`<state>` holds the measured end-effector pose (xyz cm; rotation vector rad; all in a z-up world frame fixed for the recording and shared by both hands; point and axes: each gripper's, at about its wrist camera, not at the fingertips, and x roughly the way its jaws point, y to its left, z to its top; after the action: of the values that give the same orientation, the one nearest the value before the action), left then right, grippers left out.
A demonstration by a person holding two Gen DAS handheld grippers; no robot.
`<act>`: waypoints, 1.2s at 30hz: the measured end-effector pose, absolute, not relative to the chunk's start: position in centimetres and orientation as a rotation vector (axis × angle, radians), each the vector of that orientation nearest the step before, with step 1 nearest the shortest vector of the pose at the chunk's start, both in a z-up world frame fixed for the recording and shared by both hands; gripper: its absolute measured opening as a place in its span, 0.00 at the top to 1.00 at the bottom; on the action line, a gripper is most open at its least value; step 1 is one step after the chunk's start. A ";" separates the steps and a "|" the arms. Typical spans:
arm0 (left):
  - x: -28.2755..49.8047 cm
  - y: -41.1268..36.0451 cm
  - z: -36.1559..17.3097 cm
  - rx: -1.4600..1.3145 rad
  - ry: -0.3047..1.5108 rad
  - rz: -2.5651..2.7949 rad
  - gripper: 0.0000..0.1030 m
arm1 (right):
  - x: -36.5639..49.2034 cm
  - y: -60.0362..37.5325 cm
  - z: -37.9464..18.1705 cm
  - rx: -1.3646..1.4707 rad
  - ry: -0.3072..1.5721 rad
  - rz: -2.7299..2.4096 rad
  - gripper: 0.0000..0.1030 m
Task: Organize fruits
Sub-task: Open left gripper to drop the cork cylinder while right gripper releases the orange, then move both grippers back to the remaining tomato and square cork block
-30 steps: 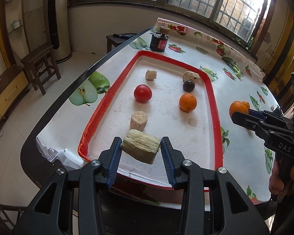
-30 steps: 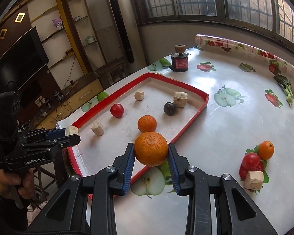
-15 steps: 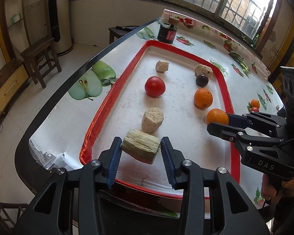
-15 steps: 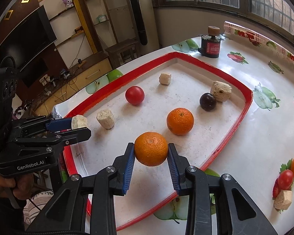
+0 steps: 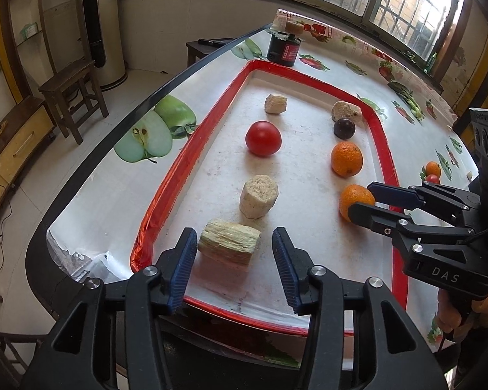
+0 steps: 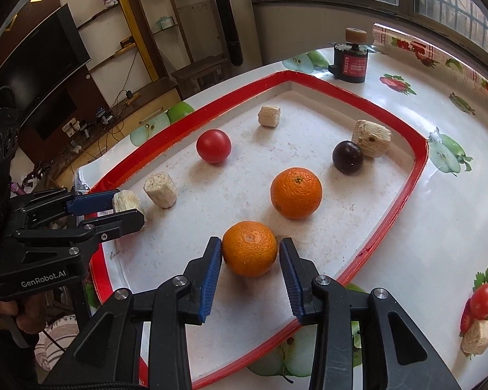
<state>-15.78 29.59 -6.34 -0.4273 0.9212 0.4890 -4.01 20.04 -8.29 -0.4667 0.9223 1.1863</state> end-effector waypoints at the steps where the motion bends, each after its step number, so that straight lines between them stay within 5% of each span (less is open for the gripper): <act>1: -15.8 29.6 -6.3 -0.429 0.921 0.490 0.54 | -4.0 19.9 -8.0 -0.461 0.914 1.186 0.58; 36: -12.2 21.1 -1.0 -0.309 0.858 0.358 0.54 | 1.7 2.5 -1.8 -0.237 0.805 0.964 0.50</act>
<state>-12.19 21.13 -0.97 -0.3090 0.8585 0.3581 1.73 2.53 -1.79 -0.2367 0.8048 0.9636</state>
